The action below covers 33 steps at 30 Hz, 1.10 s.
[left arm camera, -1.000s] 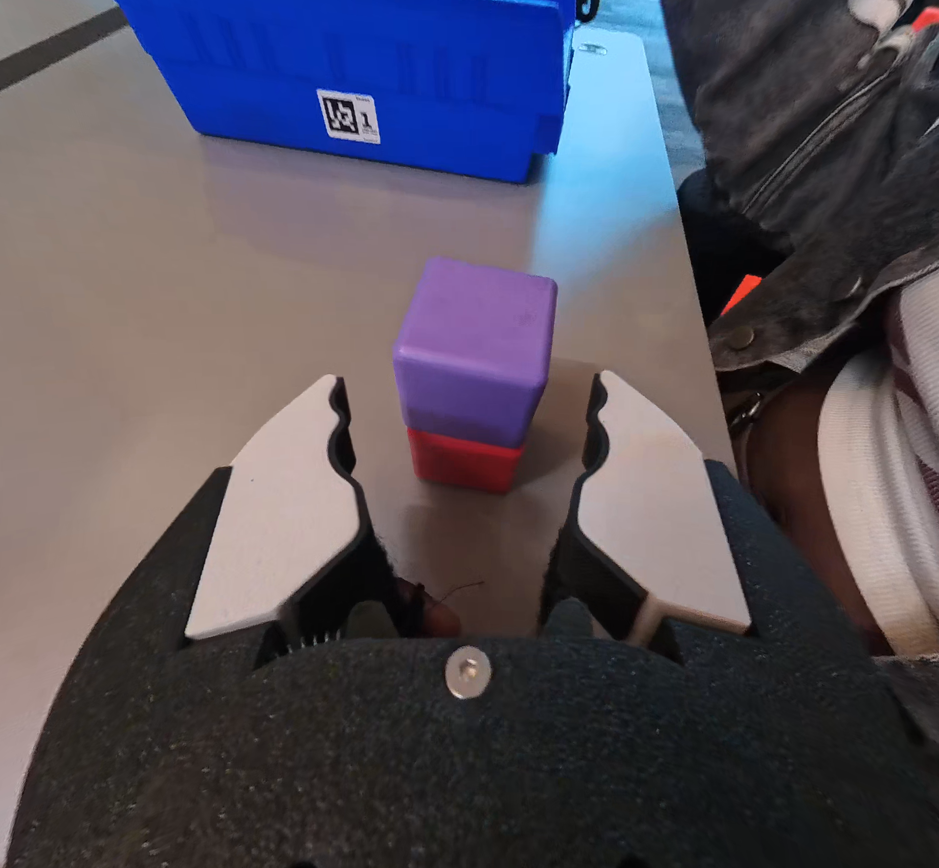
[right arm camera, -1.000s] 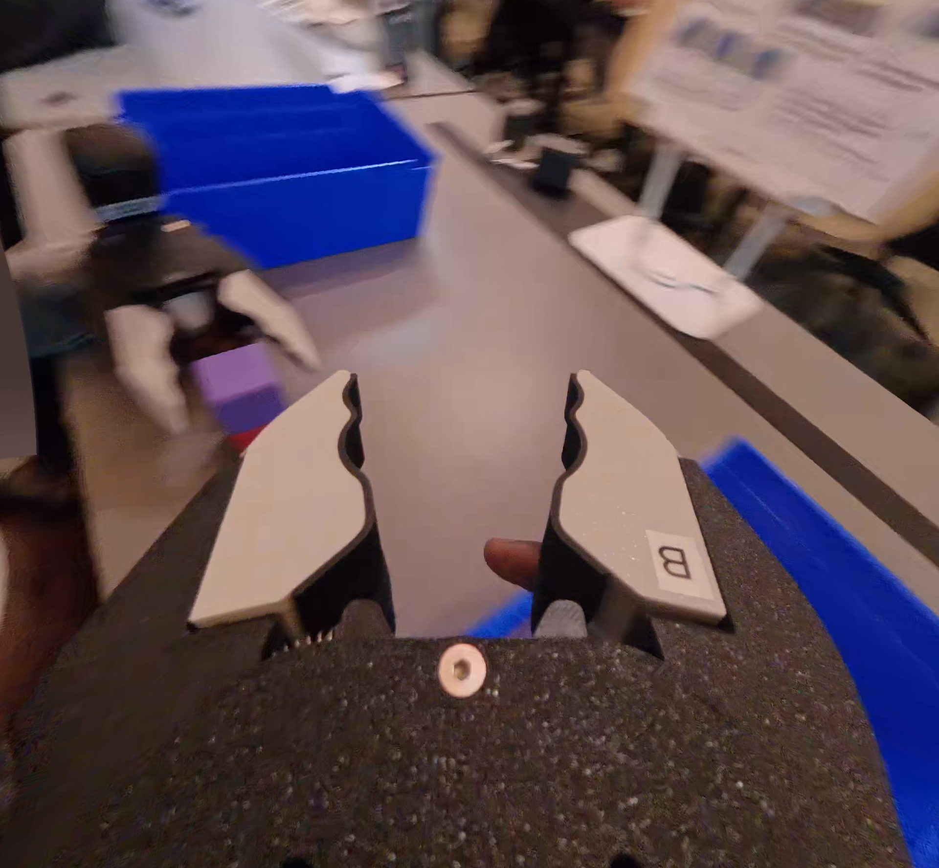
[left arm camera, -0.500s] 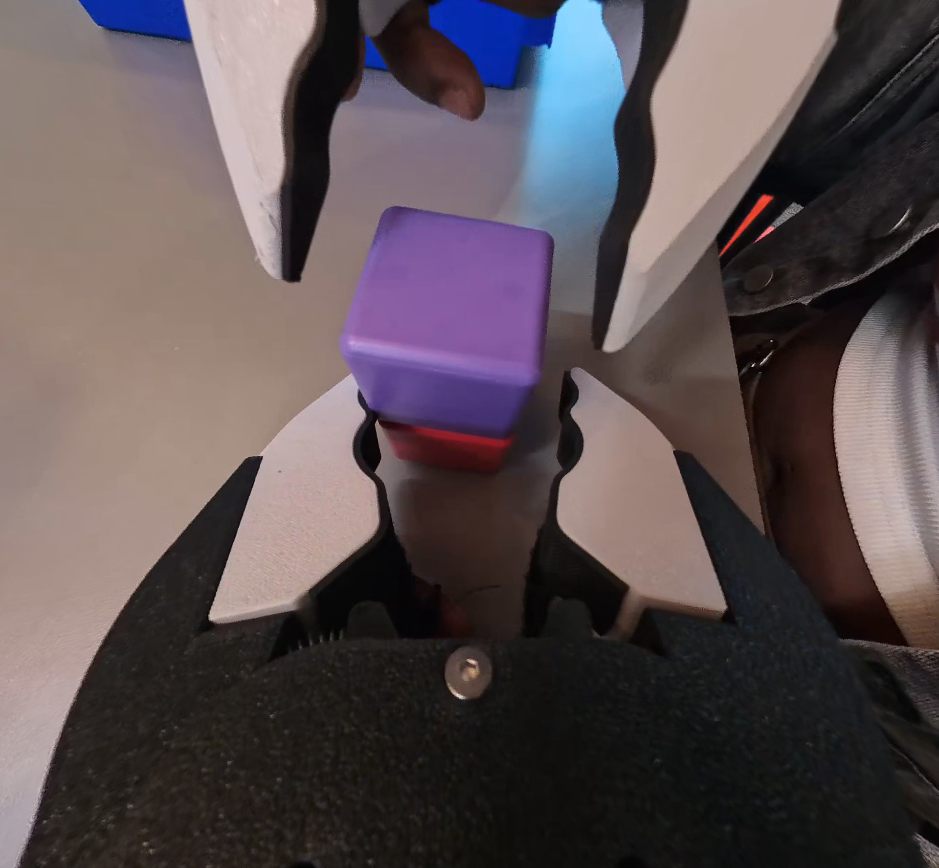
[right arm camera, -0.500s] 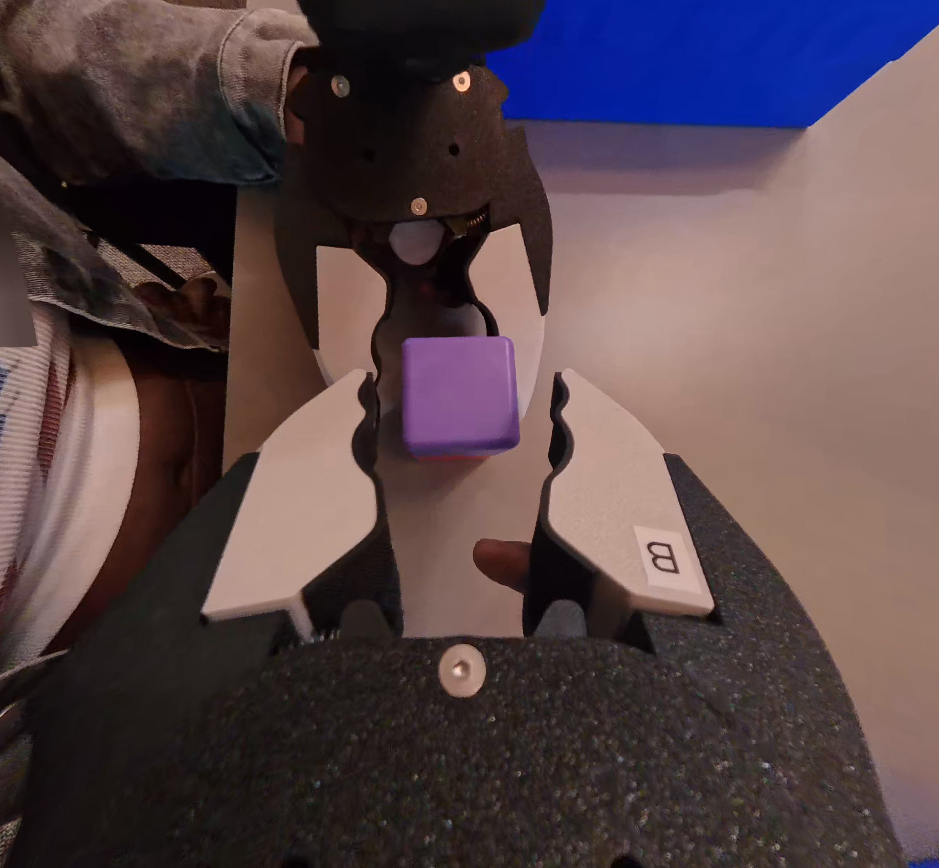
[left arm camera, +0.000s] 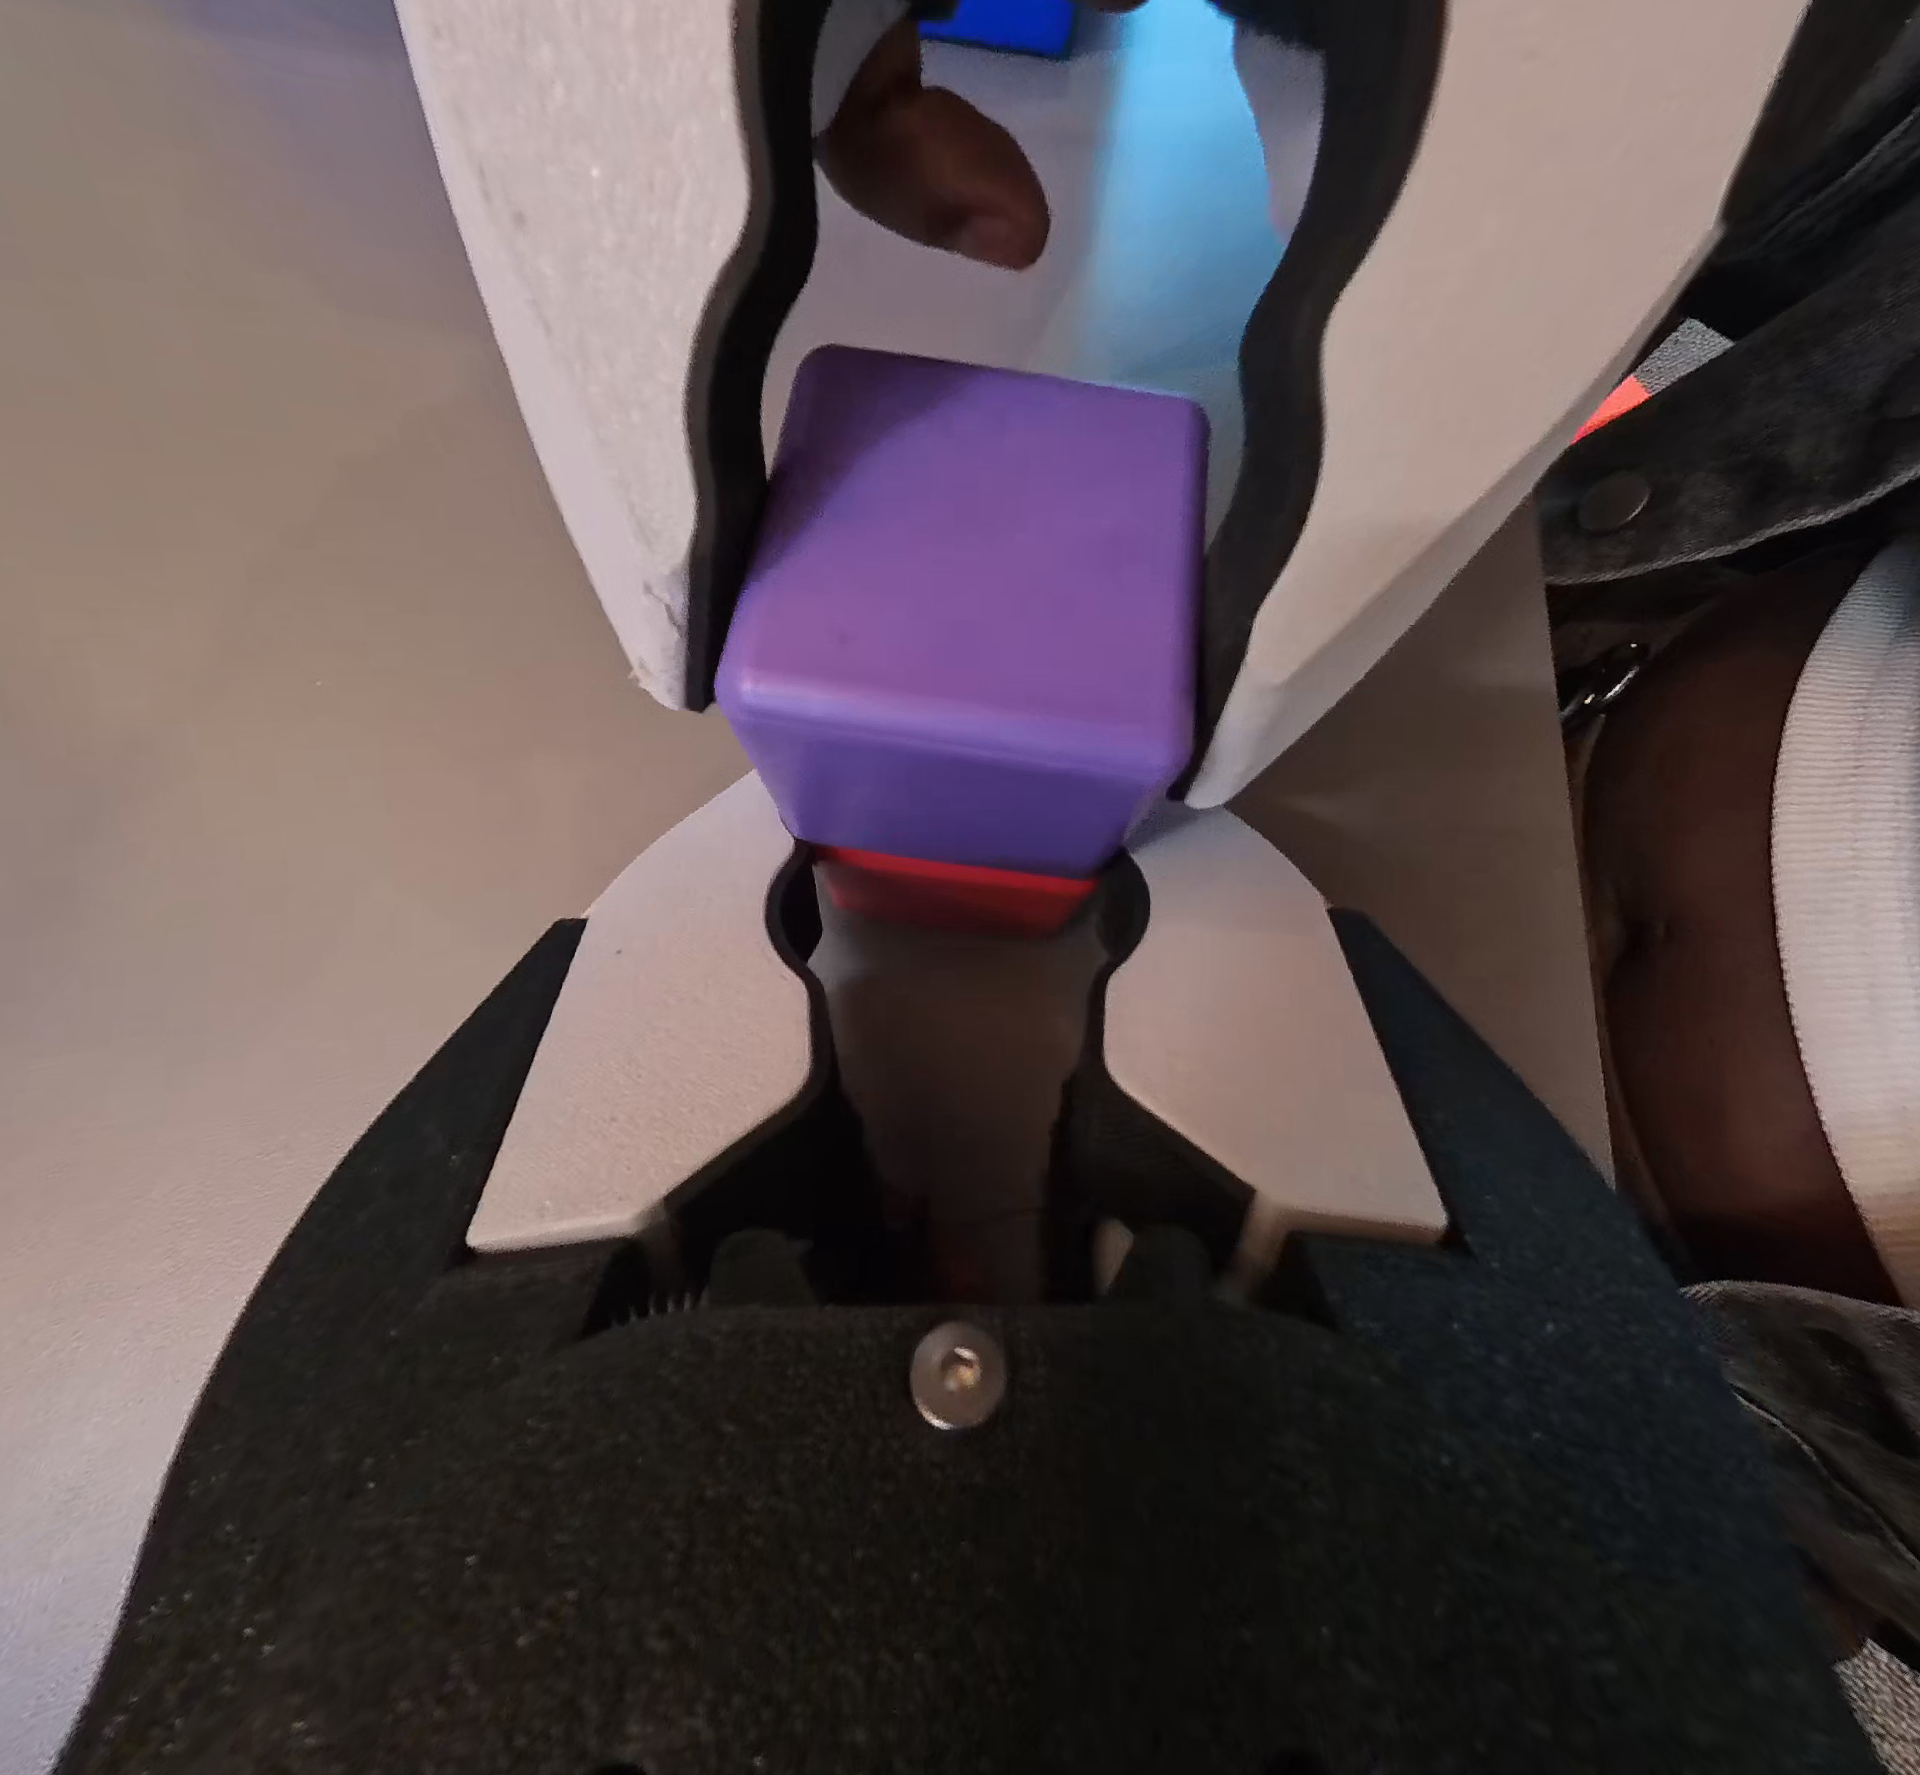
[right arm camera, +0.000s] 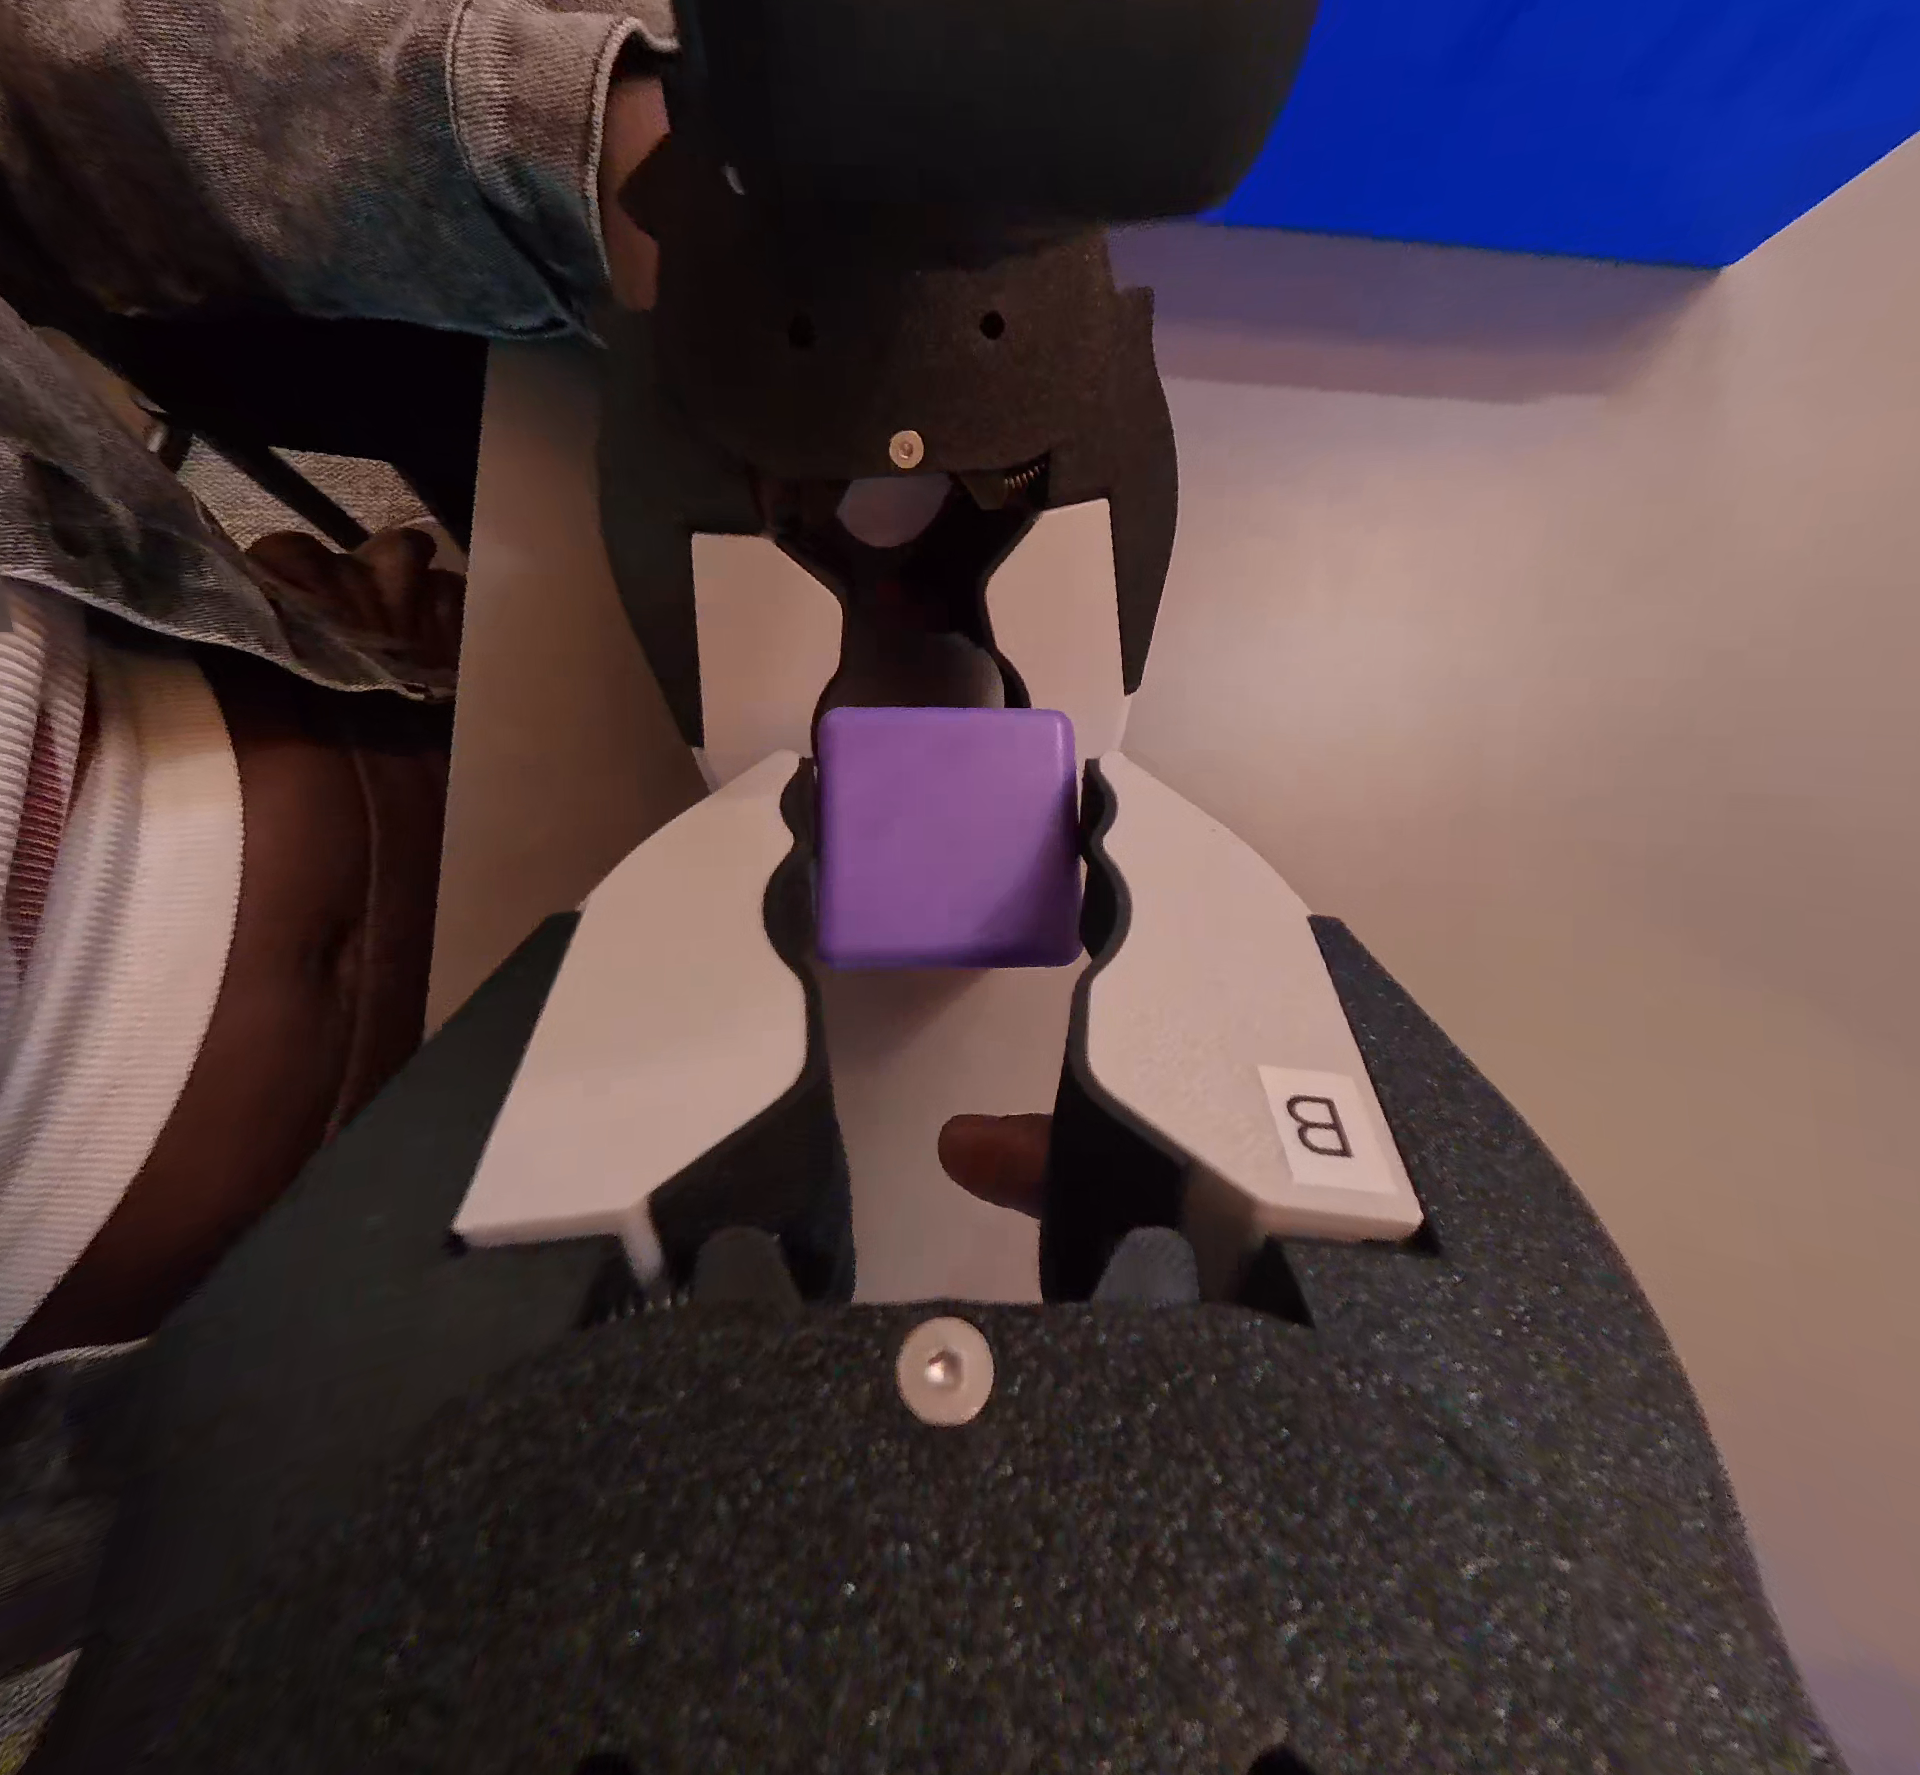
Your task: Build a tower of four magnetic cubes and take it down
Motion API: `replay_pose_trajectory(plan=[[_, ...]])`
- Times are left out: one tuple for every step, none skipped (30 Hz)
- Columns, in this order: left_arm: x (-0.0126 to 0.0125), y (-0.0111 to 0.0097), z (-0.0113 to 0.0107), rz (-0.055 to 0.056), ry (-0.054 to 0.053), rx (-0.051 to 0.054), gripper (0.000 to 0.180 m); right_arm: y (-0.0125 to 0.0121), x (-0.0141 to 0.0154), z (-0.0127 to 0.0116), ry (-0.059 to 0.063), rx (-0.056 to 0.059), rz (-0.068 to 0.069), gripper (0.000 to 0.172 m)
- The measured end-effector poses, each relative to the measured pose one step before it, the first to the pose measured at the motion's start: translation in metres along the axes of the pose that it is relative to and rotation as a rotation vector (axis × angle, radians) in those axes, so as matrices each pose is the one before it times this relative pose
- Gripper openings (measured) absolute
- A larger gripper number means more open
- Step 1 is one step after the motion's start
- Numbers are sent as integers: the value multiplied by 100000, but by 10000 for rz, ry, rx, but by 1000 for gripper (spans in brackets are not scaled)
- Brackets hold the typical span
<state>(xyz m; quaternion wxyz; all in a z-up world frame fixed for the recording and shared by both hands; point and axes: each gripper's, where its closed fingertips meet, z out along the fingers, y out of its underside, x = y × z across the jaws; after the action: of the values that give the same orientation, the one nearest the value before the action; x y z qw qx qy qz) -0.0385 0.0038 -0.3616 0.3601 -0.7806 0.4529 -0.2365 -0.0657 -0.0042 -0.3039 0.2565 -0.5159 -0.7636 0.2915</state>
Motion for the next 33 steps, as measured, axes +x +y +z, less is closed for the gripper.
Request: replay_pose_trajectory(plan=[[-18, -12, -5, -17, -6, 2, 51, -91, 56, -63, 165, 161, -164, 48], [-46, -6, -2, -33, -16, 7, 50, -80, 89, -79, 206, 183, -147, 47], [-31, -14, -8, -33, -5, 7, 50, -74, 72, -86, 213, 198, -125, 47], [11, 4, -8, -11, 17, 3, 50, -66, 19, -70, 183, 209, -82, 46], [51, 5, 2, 15, 26, -7, 50, -38, -11, -102, 136, 200, -2, 46], [19, 14, 11, 33, -15, -8, 50, -22, 15, -175, 118, 204, 60, 46], [-27, -2, -13, 11, -29, 0, 50, -38, 91, -268, 135, 243, 102, 46], [-43, -1, -7, -31, -18, 5, 50, -50, 146, -317, 150, 250, 127, 46], [-57, -7, -5, -60, -11, 7, 51, -56, 210, -373, 188, 240, 132, 46], [1, -3, 2, -16, 15, -2, 51, -232, 230, -432, 195, 324, 128, 46], [15, 6, 4, 35, -18, -8, 51, -519, 157, -542, 141, 460, 88, 46], [14, 17, 12, 53, -36, -11, 51, -701, 112, -614, 101, 540, 48, 46], [9, -1, 5, 27, -17, -1, 51, -782, 137, -623, 123, 558, 51, 46], [19, 6, -9, -13, 22, 1, 51, -831, 276, -599, 208, 570, 68, 46], [7, -11, -3, -5, 9, 0, 51, -848, 289, -575, 224, 581, 64, 46], [7, -1, 3, 5, -2, -1, 51, -845, 238, -543, 173, 571, 71, 46], [7, 3, -3, 3, 0, 1, 51, -838, 262, -528, 188, 557, 108, 46], [9, 4, -4, 3, 2, 0, 51, -819, 230, -503, 165, 515, 118, 46], [8, -2, 3, 5, -1, 0, 51, -756, 141, -497, 112, 441, 103, 46], [6, 3, -3, 3, -1, 0, 51, -681, 107, -470, 97, 343, 71, 45], [4, -4, 6, 1, 0, -1, 51, -595, 121, -455, 122, 230, 17, 45], [1, 0, 0, 0, 1, 0, 51, -517, 175, -447, 160, 126, -39, 45], [4, 4, -4, 3, -2, 0, 51, -460, 173, -444, 148, 35, -101, 45], [14, -2, 3, 2, 1, 0, 51, -437, 261, -460, 186, -17, -159, 45], [1, 0, 0, 0, 1, 0, 51, -432, 414, -505, 274, -47, -183, 45], [5, -1, 3, 5, -3, -1, 51, -347, 418, -565, 229, -115, -195, 45], [12, 4, -4, 2, 3, 0, 51, -206, 449, -656, 191, -210, -195, 45], [2, -8, -6, 1, 1, 0, 51, -49, 712, -750, 310, -305, -169, 45], [-2, 0, 0, 1, -1, 0, 51, 174, 992, -851, 428, -405, -125, 45], [7, -5, 7, -1, 1, 0, 51, 406, 1194, -896, 468, -482, -66, 45], [8, 3, -3, 1, 0, 0, 51, 665, 1315, -884, 468, -530, 22, 46], [1, 0, 0, 2, 2, 0, 51, 940, 1342, -791, 416, -579, 125, 46], [0, 0, 0, 1, 1, 0, 51, 1176, 1375, -645, 367, -591, 211, 46]])
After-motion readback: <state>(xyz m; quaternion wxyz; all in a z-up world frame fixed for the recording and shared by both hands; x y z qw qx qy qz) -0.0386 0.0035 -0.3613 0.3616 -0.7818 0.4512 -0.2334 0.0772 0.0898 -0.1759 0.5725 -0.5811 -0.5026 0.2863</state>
